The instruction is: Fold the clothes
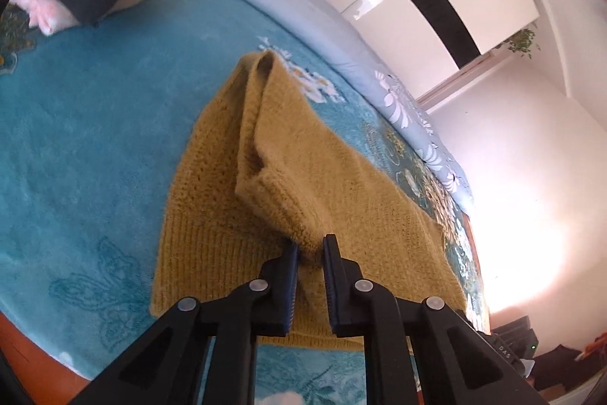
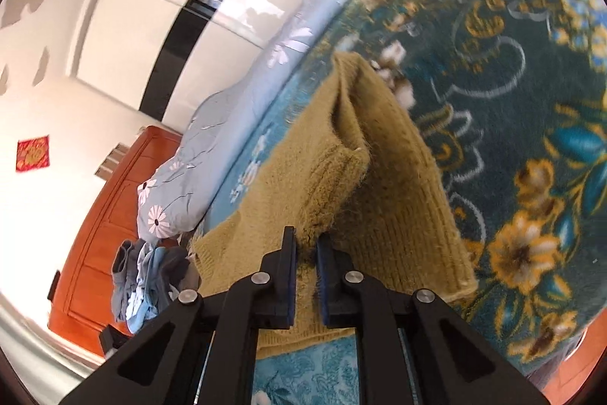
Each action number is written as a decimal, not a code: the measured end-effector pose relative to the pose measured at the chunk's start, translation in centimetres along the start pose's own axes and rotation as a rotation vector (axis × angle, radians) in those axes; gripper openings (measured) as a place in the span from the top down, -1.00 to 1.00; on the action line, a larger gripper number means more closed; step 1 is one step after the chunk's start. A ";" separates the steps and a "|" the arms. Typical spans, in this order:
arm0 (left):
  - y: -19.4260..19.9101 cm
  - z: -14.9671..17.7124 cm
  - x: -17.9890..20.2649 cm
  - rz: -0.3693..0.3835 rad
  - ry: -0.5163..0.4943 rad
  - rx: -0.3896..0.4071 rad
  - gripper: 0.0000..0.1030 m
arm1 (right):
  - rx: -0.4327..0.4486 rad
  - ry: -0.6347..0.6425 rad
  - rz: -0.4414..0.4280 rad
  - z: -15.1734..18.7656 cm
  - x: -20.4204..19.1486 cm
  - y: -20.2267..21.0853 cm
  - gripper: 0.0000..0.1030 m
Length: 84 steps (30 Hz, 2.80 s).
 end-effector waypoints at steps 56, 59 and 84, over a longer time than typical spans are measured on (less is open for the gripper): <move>-1.4 -2.5 9.4 -0.036 -0.337 0.195 -1.00 | 0.025 0.049 0.038 -0.7 4.4 0.3 -0.78; -2.3 -2.1 9.6 -0.092 -0.374 0.183 -0.99 | 0.034 0.084 0.062 -0.7 3.6 0.2 -0.77; -13.8 4.5 7.1 -0.231 -0.466 -0.218 0.86 | -0.005 0.060 0.171 -1.4 4.6 -2.3 0.37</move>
Point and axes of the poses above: each gripper's, at about its wrist camera, not at the fingertips, and y roughly against the way its jaws point, x to its right, z to its underside, the point moved 10 cm from there along -y, roughly the way its jaws point, and after that the axes turned 8 degrees about -x, right-handed, at the moved point
